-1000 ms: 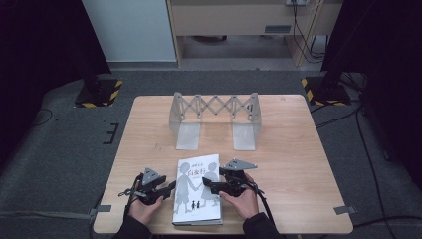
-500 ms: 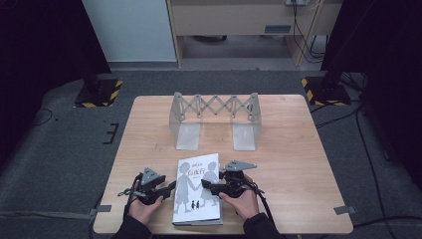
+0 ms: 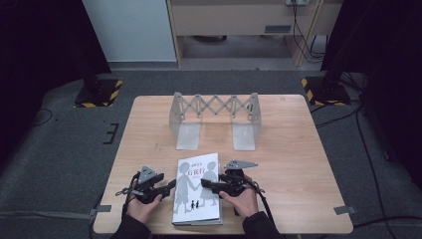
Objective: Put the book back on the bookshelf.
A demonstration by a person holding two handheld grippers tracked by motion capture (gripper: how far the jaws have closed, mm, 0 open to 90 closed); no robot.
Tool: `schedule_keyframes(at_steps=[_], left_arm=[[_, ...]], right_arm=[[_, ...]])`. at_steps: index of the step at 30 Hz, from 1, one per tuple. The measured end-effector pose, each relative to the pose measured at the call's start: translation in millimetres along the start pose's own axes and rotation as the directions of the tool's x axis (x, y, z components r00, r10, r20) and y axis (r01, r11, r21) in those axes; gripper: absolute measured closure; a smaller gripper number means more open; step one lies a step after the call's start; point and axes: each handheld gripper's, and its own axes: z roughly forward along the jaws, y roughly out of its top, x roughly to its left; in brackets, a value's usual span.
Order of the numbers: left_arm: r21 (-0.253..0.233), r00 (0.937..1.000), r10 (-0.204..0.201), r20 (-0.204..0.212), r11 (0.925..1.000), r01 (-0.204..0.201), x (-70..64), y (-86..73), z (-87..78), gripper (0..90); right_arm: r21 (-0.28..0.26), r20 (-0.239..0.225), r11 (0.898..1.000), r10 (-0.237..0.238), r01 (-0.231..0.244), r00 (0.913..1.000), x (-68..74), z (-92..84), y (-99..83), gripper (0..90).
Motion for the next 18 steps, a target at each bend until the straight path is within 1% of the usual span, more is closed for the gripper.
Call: schedule_keyframes(at_steps=[2,4,5,6,8,10,12,15,18], left_arm=[[-0.049,0.9998,-0.016,0.011,0.9987,0.017,-0.1,1.5,-3.5,36.7],[-0.093,0.9988,-0.027,0.040,0.9952,0.031,-1.0,3.5,-6.7,35.4],[-0.108,0.9982,-0.023,0.056,0.9937,0.029,-1.5,4.2,-7.6,34.2],[-0.115,0.9980,-0.016,0.061,0.9931,0.023,-2.5,4.7,-8.2,33.0],[-0.108,0.9978,-0.007,0.066,0.9941,0.014,-4.6,5.0,-7.3,32.0],[-0.092,0.9974,0.000,0.072,0.9957,0.007,-6.1,4.2,-5.1,30.4],[-0.082,0.9971,0.006,0.077,0.9967,0.001,-6.9,3.6,-3.6,29.3],[-0.068,0.9960,0.002,0.090,0.9977,0.004,-7.4,2.9,-2.0,26.8],[-0.062,0.9958,0.003,0.091,0.9981,0.002,-7.6,2.0,-0.9,26.1]], right_arm=[[-0.005,-0.002,1.000,0.009,-0.009,1.0000,0.7,-0.2,1.2,57.5],[-0.010,-0.008,1.000,0.016,-0.016,0.9998,1.0,-0.5,2.5,59.9],[-0.012,-0.012,1.000,0.025,-0.025,0.9996,1.1,-0.7,3.2,61.2],[-0.014,-0.016,0.999,0.035,-0.035,0.9993,1.1,-0.9,4.0,62.6],[-0.012,-0.024,0.999,0.050,-0.051,0.9984,1.1,-0.9,5.8,64.9],[-0.006,-0.031,0.997,0.082,-0.082,0.9961,0.9,-0.9,7.0,66.6],[-0.004,-0.036,0.995,0.102,-0.103,0.9941,0.6,-1.0,7.5,67.7],[-0.005,-0.041,0.992,0.122,-0.122,0.9917,0.1,-1.2,7.8,69.0],[-0.003,-0.042,0.990,0.144,-0.144,0.9886,0.2,-1.4,8.3,70.2]])
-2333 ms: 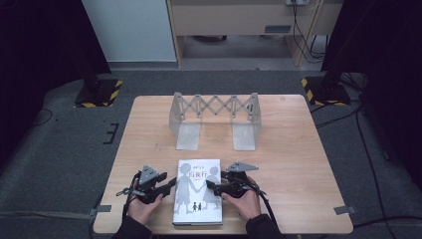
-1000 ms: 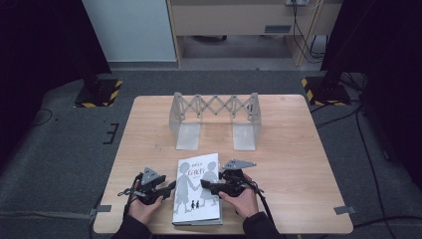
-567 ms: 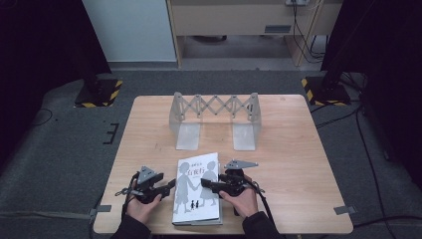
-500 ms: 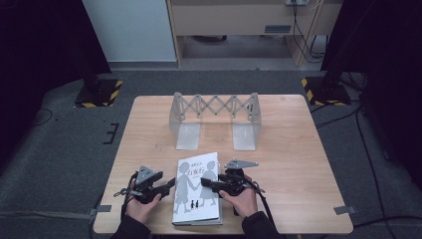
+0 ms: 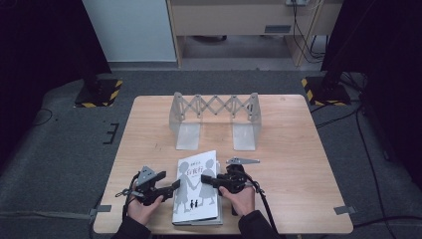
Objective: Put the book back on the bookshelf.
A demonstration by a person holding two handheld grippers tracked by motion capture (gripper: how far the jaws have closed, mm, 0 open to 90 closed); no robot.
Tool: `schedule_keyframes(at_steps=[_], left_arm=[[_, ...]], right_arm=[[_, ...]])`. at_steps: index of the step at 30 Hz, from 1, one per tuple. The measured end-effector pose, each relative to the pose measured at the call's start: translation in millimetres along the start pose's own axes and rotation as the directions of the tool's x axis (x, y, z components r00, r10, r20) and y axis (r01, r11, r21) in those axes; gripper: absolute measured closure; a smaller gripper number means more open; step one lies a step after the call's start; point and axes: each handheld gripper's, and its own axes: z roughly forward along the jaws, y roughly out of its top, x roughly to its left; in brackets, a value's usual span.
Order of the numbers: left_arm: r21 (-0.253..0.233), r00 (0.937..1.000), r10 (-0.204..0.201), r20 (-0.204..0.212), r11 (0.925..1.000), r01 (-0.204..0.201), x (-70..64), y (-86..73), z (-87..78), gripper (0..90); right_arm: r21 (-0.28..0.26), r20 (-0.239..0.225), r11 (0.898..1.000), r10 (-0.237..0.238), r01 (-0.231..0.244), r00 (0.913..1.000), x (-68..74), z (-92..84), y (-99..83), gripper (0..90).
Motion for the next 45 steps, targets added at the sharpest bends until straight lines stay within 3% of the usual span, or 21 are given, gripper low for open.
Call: schedule_keyframes(at_steps=[8,12,16,24,35,36,41,45], left_arm=[[-0.004,0.9998,0.006,0.017,1.0000,-0.006,-0.9,0.4,-0.8,23.8],[-0.017,0.9995,-0.011,0.030,0.9998,0.012,-0.4,0.4,-1.3,21.9],[-0.025,0.9987,-0.027,0.043,0.9993,0.028,0.0,0.4,-1.7,21.8],[-0.059,0.9910,-0.059,0.120,0.9961,0.066,-2.3,-0.3,-1.7,16.3],[-0.051,0.9663,-0.129,0.223,0.9883,0.143,-1.4,-6.3,6.7,1.9],[-0.048,0.9619,-0.140,0.235,0.9866,0.156,-0.5,-7.3,8.0,0.1],[-0.018,0.9247,-0.157,0.347,0.9847,0.173,-4.5,-8.6,14.1,0.0],[-0.013,0.9207,-0.160,0.356,0.9843,0.176,-4.6,-8.9,16.8,0.0]], right_arm=[[-0.002,0.001,0.999,0.046,-0.046,0.9989,3.1,-0.5,3.6,74.2],[-0.009,-0.039,0.995,0.101,-0.102,0.9941,2.8,-2.0,8.1,77.5],[-0.009,-0.035,0.997,0.073,-0.073,0.9968,8.0,-4.2,12.7,77.5],[-0.040,-0.073,0.999,0.033,-0.036,0.9968,10.8,-10.8,18.8,78.0],[-0.052,-0.106,0.998,-0.027,0.021,0.9940,15.6,-20.0,25.2,77.9],[-0.052,-0.109,0.998,-0.033,0.028,0.9935,15.8,-20.5,25.2,77.9],[-0.048,-0.125,0.998,-0.053,0.047,0.9907,15.1,-21.0,24.7,77.9],[-0.047,-0.130,0.998,-0.051,0.045,0.9902,12.9,-20.7,23.7,77.9]])
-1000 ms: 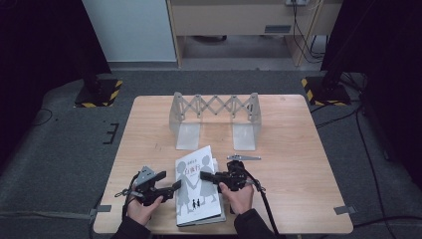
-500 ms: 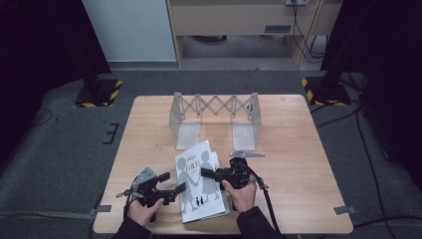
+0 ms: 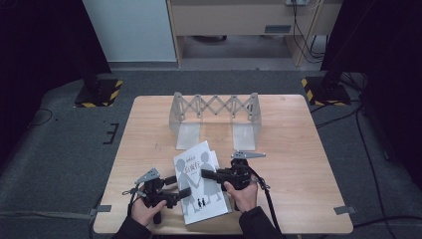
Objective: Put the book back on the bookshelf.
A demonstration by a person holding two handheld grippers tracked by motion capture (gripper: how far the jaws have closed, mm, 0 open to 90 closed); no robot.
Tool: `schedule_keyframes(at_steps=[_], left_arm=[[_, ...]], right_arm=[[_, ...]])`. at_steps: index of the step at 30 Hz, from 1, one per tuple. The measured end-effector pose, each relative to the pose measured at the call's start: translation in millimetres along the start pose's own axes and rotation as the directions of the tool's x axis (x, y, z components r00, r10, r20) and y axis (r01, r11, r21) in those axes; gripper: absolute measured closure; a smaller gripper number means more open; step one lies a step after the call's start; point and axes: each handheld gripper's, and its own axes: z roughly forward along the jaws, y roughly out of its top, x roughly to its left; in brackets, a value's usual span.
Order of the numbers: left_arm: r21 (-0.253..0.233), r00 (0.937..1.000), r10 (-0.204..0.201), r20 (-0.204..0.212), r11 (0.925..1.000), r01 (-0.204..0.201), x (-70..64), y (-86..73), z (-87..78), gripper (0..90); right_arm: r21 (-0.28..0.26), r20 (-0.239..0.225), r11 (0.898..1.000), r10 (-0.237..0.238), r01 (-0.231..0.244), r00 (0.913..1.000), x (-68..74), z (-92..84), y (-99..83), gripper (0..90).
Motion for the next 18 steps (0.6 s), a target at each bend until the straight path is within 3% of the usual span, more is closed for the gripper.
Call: schedule_keyframes(at_steps=[7,12,15,18], left_arm=[[0.024,0.9999,-0.006,-0.013,0.9997,0.006,0.9,1.2,3.7,0.7],[0.039,0.9970,0.062,-0.046,0.9975,-0.060,-5.0,2.0,5.1,11.5],[0.036,0.9971,0.057,-0.050,0.9978,-0.055,-6.1,2.3,5.2,12.3],[0.031,0.9991,0.024,-0.036,0.9993,-0.023,-4.1,1.5,4.2,8.9]], right_arm=[[-0.001,0.012,1.000,0.023,-0.023,0.9997,-8.4,0.0,-2.7,77.8],[0.008,0.057,0.998,0.055,-0.056,0.9969,-18.2,-1.2,-6.0,77.6],[-0.008,0.040,0.995,0.096,-0.096,0.9946,-23.0,-1.7,-8.7,77.7],[-0.018,0.017,0.995,0.101,-0.101,0.9947,-21.9,-2.5,-9.0,77.6]])
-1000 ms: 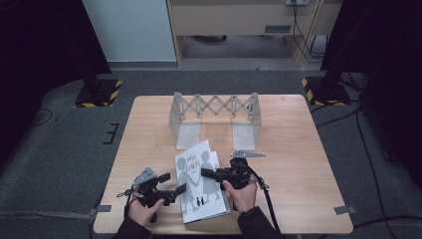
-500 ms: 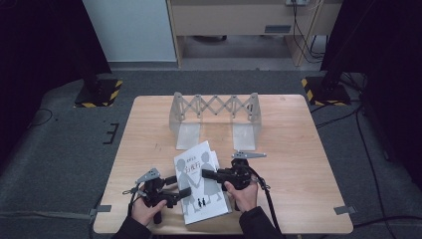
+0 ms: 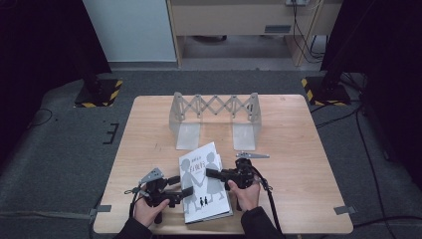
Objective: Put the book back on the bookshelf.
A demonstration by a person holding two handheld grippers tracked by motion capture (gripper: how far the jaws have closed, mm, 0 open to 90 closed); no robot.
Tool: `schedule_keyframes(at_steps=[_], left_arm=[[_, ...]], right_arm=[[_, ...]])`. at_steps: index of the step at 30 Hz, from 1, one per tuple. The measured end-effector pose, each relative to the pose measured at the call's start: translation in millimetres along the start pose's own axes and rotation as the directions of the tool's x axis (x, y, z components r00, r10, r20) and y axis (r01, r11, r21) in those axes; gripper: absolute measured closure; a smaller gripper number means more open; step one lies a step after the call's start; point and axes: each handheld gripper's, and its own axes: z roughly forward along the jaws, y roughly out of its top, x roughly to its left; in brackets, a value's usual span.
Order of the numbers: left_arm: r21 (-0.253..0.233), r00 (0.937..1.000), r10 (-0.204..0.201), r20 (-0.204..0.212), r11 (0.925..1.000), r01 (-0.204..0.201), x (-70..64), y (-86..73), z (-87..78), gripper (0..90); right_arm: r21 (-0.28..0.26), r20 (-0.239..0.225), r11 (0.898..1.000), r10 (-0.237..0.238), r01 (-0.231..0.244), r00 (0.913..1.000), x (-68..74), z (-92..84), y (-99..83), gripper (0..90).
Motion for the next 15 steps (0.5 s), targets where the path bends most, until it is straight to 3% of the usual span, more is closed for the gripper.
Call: schedule_keyframes(at_steps=[6,9,11,13,15], left_arm=[[-0.020,0.9997,-0.014,0.020,0.9997,0.014,4.2,0.2,-6.2,0.5],[-0.020,0.9977,-0.042,0.054,0.9989,0.043,5.8,-1.2,-5.0,0.0],[-0.012,0.9965,-0.037,0.075,0.9992,0.038,6.9,-1.3,-4.2,0.0],[-0.006,0.9930,-0.045,0.109,0.9989,0.046,7.5,-2.1,-1.8,0.0],[0.008,0.9849,-0.090,0.148,0.9960,0.089,7.5,-2.0,3.6,0.0]], right_arm=[[-0.021,-0.079,0.998,-0.053,0.051,0.9955,13.6,-2.2,6.8,77.3],[-0.034,-0.106,0.996,-0.086,0.083,0.9906,18.5,-5.2,8.6,77.3],[-0.034,-0.119,0.995,-0.098,0.094,0.9881,18.8,-6.4,7.8,77.3],[-0.029,-0.137,0.996,-0.093,0.089,0.9863,16.7,-5.5,7.0,77.3],[-0.011,-0.142,0.996,-0.089,0.089,0.9858,15.9,-3.0,7.9,77.3]])
